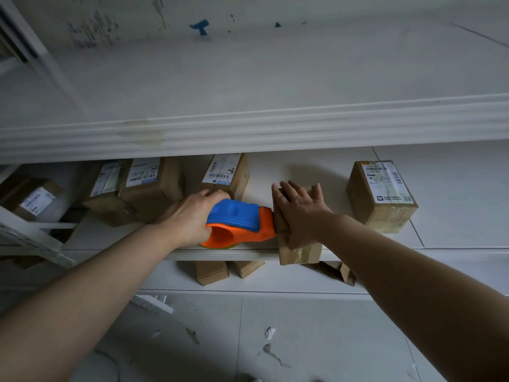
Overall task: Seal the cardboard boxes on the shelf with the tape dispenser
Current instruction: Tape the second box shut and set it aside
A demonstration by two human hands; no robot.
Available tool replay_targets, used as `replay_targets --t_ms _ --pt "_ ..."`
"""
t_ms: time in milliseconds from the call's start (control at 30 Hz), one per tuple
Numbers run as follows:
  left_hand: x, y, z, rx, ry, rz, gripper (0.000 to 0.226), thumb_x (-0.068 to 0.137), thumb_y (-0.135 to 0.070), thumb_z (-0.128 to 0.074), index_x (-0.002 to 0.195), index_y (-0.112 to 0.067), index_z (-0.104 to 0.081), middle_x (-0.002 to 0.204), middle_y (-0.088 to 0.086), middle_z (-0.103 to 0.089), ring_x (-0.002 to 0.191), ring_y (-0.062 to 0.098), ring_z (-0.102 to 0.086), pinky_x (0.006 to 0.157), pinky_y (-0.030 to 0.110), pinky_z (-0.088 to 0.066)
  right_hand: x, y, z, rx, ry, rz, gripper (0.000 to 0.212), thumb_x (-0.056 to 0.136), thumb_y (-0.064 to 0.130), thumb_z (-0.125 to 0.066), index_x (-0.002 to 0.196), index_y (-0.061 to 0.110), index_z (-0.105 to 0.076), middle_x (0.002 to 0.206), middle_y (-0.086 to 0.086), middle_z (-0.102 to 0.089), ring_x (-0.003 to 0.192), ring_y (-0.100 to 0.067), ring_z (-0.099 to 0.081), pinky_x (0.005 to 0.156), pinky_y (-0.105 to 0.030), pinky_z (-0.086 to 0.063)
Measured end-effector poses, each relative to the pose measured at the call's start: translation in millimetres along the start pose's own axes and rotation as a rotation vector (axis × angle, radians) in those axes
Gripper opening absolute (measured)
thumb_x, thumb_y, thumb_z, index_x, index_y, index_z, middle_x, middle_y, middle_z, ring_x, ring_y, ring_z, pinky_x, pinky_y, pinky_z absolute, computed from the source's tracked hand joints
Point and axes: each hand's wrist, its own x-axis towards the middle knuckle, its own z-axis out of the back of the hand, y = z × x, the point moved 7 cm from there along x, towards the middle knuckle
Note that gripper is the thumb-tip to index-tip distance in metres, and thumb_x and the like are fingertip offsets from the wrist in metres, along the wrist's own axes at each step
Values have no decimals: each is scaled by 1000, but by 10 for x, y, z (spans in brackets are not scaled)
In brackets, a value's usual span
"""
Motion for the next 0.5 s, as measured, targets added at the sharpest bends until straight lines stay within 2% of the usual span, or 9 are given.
replay_targets --t_ms 67,133,200,267,433,500 --pt "-32 0 77 2 -29 -19 75 66 -8 -67 127 -43 -41 114 -8 -50 99 21 -57 80 42 -52 43 -24 39 38 -22 -3 128 64 46 -76 152 21 12 152 -7 -12 144 -29 -9 112 -66 -9" --pt "-68 -4 263 3 -92 -19 76 65 -8 -66 130 -41 -43 115 -8 -52 98 21 -57 78 36 -50 57 -109 108 228 -71 -9 135 59 42 -84 152 24 12 150 -4 -14 140 -28 -17 113 -61 -18" --pt "-93 -52 453 15 -135 -14 77 65 -8 -66 132 -39 -44 116 -8 -54 98 21 -57 75 30 -45 36 -234 71 586 -92 -25 138 57 32 -90 152 26 11 151 -1 -11 138 -26 -25 113 -46 -30" --pt "-70 -191 526 79 -118 -26 78 67 -12 -67 135 -40 -40 123 -9 -52 103 20 -57 76 30 -45 -25 -326 -74 771 -100 -30 138 56 23 -92 152 24 7 150 -1 -13 137 -22 -29 108 -33 -35" --pt "145 -694 189 277 7 -52 79 75 -15 -66 139 -39 -27 130 -6 -44 110 24 -55 84 35 -49 -170 -626 -629 830 -96 -147 137 56 18 -92 152 16 6 154 -6 -17 138 -22 -30 98 -19 -29" --pt "226 -872 41 271 32 -92 77 76 -16 -65 139 -38 -27 128 -6 -44 110 24 -55 83 35 -47 -224 -752 -772 778 -73 -184 141 54 25 -93 152 18 9 157 -5 -15 141 -24 -27 105 -24 -28"
